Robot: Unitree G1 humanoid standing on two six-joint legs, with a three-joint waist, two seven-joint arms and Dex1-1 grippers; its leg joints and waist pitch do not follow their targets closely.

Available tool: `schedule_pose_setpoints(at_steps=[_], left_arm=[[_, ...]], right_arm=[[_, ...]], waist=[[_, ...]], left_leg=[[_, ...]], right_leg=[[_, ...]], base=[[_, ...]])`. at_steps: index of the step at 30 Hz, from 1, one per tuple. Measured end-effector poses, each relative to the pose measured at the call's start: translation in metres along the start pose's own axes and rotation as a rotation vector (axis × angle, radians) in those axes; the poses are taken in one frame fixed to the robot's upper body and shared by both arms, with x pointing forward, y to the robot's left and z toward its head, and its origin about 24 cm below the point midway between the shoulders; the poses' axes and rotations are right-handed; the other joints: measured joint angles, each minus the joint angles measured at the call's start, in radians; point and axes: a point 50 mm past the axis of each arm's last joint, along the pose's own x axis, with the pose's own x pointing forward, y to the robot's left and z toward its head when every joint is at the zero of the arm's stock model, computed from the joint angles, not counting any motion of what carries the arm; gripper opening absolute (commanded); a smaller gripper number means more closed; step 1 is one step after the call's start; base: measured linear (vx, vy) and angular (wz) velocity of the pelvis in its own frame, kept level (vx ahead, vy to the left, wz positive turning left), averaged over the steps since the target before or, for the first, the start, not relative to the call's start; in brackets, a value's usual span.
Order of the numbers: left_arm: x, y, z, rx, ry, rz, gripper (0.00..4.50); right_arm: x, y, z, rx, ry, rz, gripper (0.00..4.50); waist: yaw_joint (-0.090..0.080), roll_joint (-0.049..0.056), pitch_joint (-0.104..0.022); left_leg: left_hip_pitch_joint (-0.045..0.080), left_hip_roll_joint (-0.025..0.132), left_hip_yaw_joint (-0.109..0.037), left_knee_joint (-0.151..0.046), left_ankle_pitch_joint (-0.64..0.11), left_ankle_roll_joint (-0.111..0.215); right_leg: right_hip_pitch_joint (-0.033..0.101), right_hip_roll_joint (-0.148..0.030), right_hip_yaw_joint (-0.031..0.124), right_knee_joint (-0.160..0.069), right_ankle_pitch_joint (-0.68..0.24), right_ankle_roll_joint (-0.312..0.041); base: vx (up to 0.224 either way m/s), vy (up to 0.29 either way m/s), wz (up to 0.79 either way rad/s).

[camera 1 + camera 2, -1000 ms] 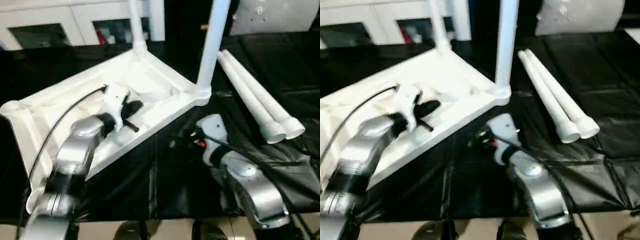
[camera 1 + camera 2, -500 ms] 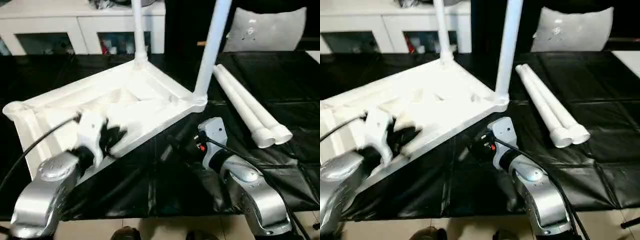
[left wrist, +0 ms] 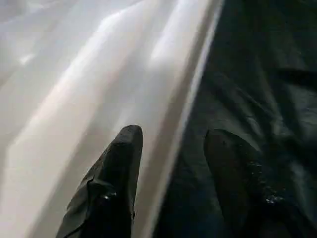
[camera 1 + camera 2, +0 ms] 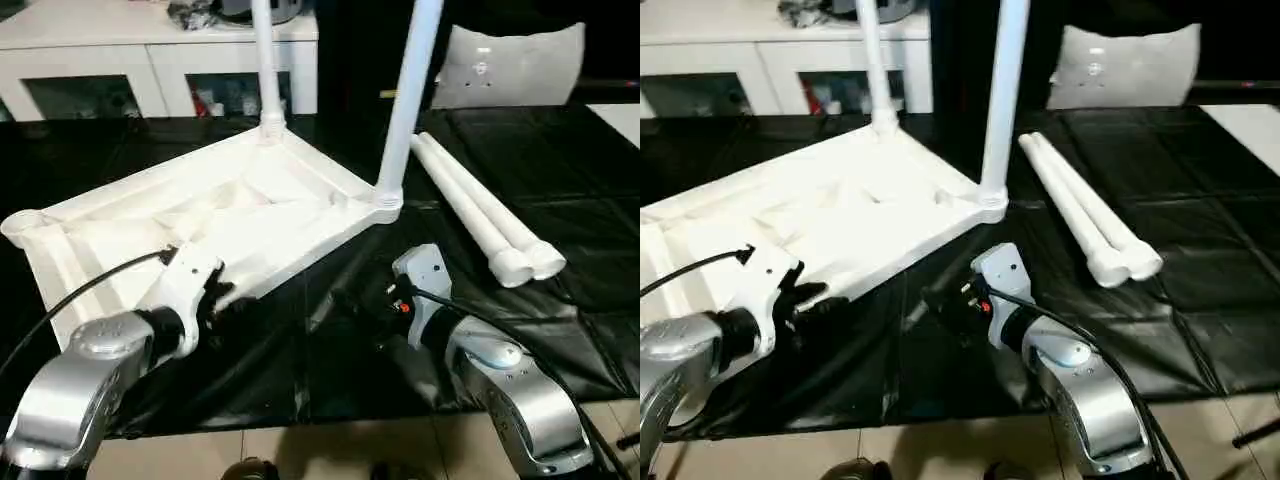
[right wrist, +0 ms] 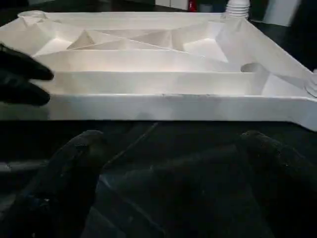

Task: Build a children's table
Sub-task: Rotate table base

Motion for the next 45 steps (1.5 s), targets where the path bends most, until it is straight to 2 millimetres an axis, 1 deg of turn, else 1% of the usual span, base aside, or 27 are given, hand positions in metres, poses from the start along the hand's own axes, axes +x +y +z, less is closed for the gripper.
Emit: schedule_pose_setpoints(at_steps=[1, 2, 3, 4, 5, 6, 7, 8, 9, 10, 11, 12, 13, 14, 15, 18, 20, 23, 26, 31, 34, 36, 37, 39, 42, 45], left_arm=[[0.0, 0.002, 0.0, 0.007, 0.004, 0.014, 2.54], [0.0, 0.008, -0.002, 0.027, 0.02, 0.047, 2.64], [0.001, 0.01, -0.003, 0.029, 0.029, 0.057, 2.64], [0.001, 0.011, -0.004, 0.025, 0.035, 0.059, 2.67], [0.002, 0.012, -0.003, 0.024, 0.037, 0.055, 2.75], [0.004, 0.01, 0.001, 0.031, 0.028, 0.045, 2.99], [0.004, 0.01, 0.001, 0.032, 0.023, 0.042, 2.99], [0.004, 0.007, -0.009, 0.014, 0.055, 0.023, 2.99], [0.003, 0.004, -0.018, -0.012, 0.086, 0.006, 3.03], [0.005, 0.002, -0.021, -0.034, 0.091, -0.007, 3.1], [0.007, 0.0, -0.016, -0.041, 0.068, -0.017, 3.23], [0.007, 0.0, -0.014, -0.048, 0.057, -0.021, 3.38], [0.007, 0.0, -0.014, -0.048, 0.054, -0.022, 3.45], [0.007, 0.0, -0.014, -0.049, 0.051, -0.02, 3.45], [0.006, 0.001, -0.013, -0.048, 0.047, -0.019, 3.45], [0.004, 0.001, -0.01, -0.038, 0.032, -0.018, 3.45], [0.002, 0.002, -0.009, -0.017, 0.034, -0.008, 3.45], [0.001, 0.003, -0.012, 0.011, 0.062, 0.002, 3.45], [0.0, 0.005, -0.015, 0.018, 0.089, 0.013, 3.45], [0.001, 0.006, -0.02, 0.0, 0.123, 0.011, 3.45], [0.002, 0.004, -0.022, -0.022, 0.137, -0.021, 3.45], [0.005, -0.002, -0.02, -0.059, 0.125, -0.068, 3.45], [0.007, -0.005, -0.018, -0.076, 0.117, -0.094, 3.45], [0.014, -0.013, -0.007, -0.111, 0.082, -0.16, 3.45], [0.023, -0.019, 0.009, -0.126, 0.033, -0.216, 3.45], [0.035, -0.027, 0.017, -0.157, 0.014, -0.267, 3.45]], right_arm=[[0.0, 0.0, 0.0, -0.001, 0.001, 0.0, 4.5], [-0.001, -0.001, 0.0, -0.004, 0.003, -0.001, 4.5], [0.0, -0.001, 0.0, -0.003, 0.003, -0.001, 4.5], [0.0, 0.0, 0.0, -0.003, 0.003, 0.0, 4.5], [-0.001, 0.0, -0.001, 0.001, 0.005, 0.0, 4.5], [-0.003, 0.001, -0.004, 0.005, 0.011, -0.001, 4.5], [-0.002, 0.002, -0.002, 0.001, 0.007, 0.003, 4.5], [0.0, 0.002, 0.001, -0.01, 0.002, 0.01, 4.5], [0.0, 0.002, 0.001, -0.013, 0.003, 0.012, 4.5], [-0.001, 0.002, 0.0, -0.013, 0.004, 0.009, 4.5], [-0.002, 0.003, -0.002, -0.008, 0.013, 0.011, 4.5], [-0.001, 0.005, -0.003, -0.008, 0.016, 0.021, 4.5], [0.0, 0.006, -0.003, -0.009, 0.018, 0.027, 4.5], [0.0, 0.006, -0.003, -0.011, 0.018, 0.028, 4.5], [0.0, 0.006, -0.003, -0.012, 0.019, 0.027, 4.5], [0.0, 0.006, -0.003, -0.014, 0.02, 0.026, 4.5], [-0.001, 0.005, -0.003, -0.019, 0.022, 0.027, 4.5], [-0.001, 0.005, -0.003, -0.023, 0.024, 0.033, 4.5], [0.0, 0.006, -0.003, -0.026, 0.028, 0.042, 4.5], [0.002, 0.004, 0.002, -0.045, 0.017, 0.05, 4.5], [0.002, 0.004, 0.001, -0.046, 0.019, 0.05, 4.5], [0.002, 0.004, 0.001, -0.047, 0.02, 0.05, 4.5], [0.002, 0.004, 0.001, -0.047, 0.02, 0.049, 4.5], [0.001, 0.004, 0.001, -0.048, 0.022, 0.048, 4.5], [0.001, 0.003, 0.001, -0.049, 0.023, 0.047, 4.5], [0.0, 0.002, 0.001, -0.053, 0.027, 0.04, 4.5]], waist=[[-0.001, 0.0, 0.0], [-0.007, 0.005, 0.002], [-0.013, 0.009, 0.004], [-0.015, 0.014, 0.006], [-0.002, 0.013, 0.008], [0.023, -0.001, 0.0], [0.04, -0.034, -0.011], [0.065, -0.015, -0.01], [0.076, -0.002, -0.014], [0.077, 0.016, -0.022], [0.075, 0.021, -0.02], [0.073, 0.018, -0.02], [0.068, 0.017, -0.021], [0.061, 0.014, -0.023], [0.056, 0.012, -0.024], [0.032, 0.011, -0.024], [0.021, 0.007, -0.026], [0.01, 0.004, -0.027], [0.009, 0.001, -0.028], [0.012, 0.001, -0.028], [0.011, 0.001, -0.028], [0.012, 0.001, -0.028], [0.013, 0.001, -0.028], [0.018, 0.001, -0.028], [0.02, 0.001, -0.028], [0.021, 0.002, -0.029]], left_leg=[[0.0, 0.0, -0.001, 0.0, 0.0, 0.0], [0.001, 0.001, -0.007, 0.0, 0.0, 0.0], [0.002, 0.003, -0.013, 0.0, 0.0, 0.0], [0.002, 0.005, -0.014, -0.005, 0.0, 0.0], [0.0, 0.005, -0.003, -0.013, 0.0, 0.0], [-0.001, 0.006, 0.024, -0.013, 0.0, 0.0], [0.006, 0.002, 0.043, 0.0, -0.001, -0.001], [-0.005, -0.002, 0.012, 0.046, -0.032, -0.013], [-0.006, -0.02, -0.04, 0.075, -0.035, -0.01], [0.001, -0.03, -0.063, 0.071, -0.043, -0.022], [-0.002, -0.029, -0.057, 0.061, -0.041, -0.021], [-0.004, -0.025, -0.053, 0.054, -0.041, -0.021], [-0.004, -0.024, -0.052, 0.048, -0.041, -0.021], [-0.003, -0.024, -0.051, 0.042, -0.041, -0.021], [-0.003, -0.024, -0.049, 0.04, -0.041, -0.021], [-0.003, -0.024, -0.049, 0.038, -0.041, -0.021], [-0.003, -0.024, -0.046, 0.031, -0.041, -0.021], [-0.003, -0.024, -0.045, 0.031, -0.041, -0.021], [-0.003, -0.024, -0.045, 0.031, -0.041, -0.02], [-0.004, -0.019, -0.043, 0.029, -0.04, -0.02], [-0.004, -0.017, -0.041, 0.028, -0.04, -0.019], [-0.005, -0.017, -0.04, 0.027, -0.041, -0.018], [-0.005, -0.017, -0.039, 0.027, -0.041, -0.017], [-0.005, -0.016, -0.036, 0.027, -0.041, -0.016], [-0.003, -0.016, -0.032, 0.027, -0.041, -0.016], [-0.002, -0.015, -0.028, 0.027, -0.041, -0.015]], right_leg=[[0.001, 0.0, -0.002, -0.003, 0.0, 0.0], [0.007, -0.002, -0.015, -0.012, 0.0, 0.0], [0.013, -0.002, -0.024, -0.02, 0.0, 0.0], [0.02, -0.001, -0.03, -0.019, -0.003, 0.0], [0.015, -0.004, -0.026, 0.048, -0.05, -0.021], [0.017, -0.003, 0.005, 0.121, -0.087, -0.028], [0.015, -0.005, 0.037, 0.136, -0.105, 0.013], [0.009, -0.004, 0.037, 0.142, -0.105, 0.013], [0.013, 0.003, 0.036, 0.141, -0.105, 0.013], [0.009, 0.004, 0.029, 0.143, -0.105, 0.012], [0.003, 0.008, 0.031, 0.136, -0.103, 0.01], [0.002, 0.016, 0.037, 0.126, -0.099, 0.003], [0.006, 0.017, 0.036, 0.114, -0.095, -0.001], [0.014, 0.017, 0.035, 0.101, -0.085, -0.007], [0.016, 0.017, 0.035, 0.094, -0.075, -0.007], [0.016, 0.015, 0.033, 0.084, -0.071, -0.005], [0.015, 0.015, 0.033, 0.077, -0.07, -0.004], [0.015, 0.015, 0.033, 0.077, -0.068, -0.003], [0.014, 0.015, 0.034, 0.078, -0.059, -0.003], [0.013, 0.017, 0.032, 0.077, -0.062, -0.003], [0.013, 0.018, 0.032, 0.074, -0.064, -0.004], [0.013, 0.019, 0.032, 0.071, -0.064, -0.004], [0.013, 0.019, 0.032, 0.07, -0.064, -0.004], [0.014, 0.018, 0.032, 0.07, -0.064, -0.004], [0.015, 0.017, 0.034, 0.07, -0.063, -0.005], [0.015, 0.016, 0.036, 0.07, -0.063, -0.005]], base=[[0.0, 0.0, 0.0], [0.0, 0.0, 0.0], [0.0, 0.0, 0.0], [-0.1, -0.005, 0.06], [-0.1, -0.005, 0.06], [-0.076, -0.074, 0.16], [0.06, -0.114, 0.07], [0.06, -0.114, 0.07], [0.119, -0.047, -0.14], [0.0, 0.0, 0.0], [0.0, 0.0, 0.0], [-0.075, 0.006, 0.19], [0.0, 0.0, 0.0], [0.0, 0.0, 0.0], [0.0, 0.0, 0.0], [0.0, 0.0, 0.0], [0.0, 0.0, 0.0], [0.0, 0.0, 0.0], [0.0, 0.0, 0.0], [0.02, -0.002, -0.01], [0.017, -0.001, -0.01], [0.0, 0.0, 0.0], [0.0, 0.0, 0.0], [0.0, 0.0, 0.0], [0.0, 0.0, 0.0], [0.0, 0.0, 0.0]])
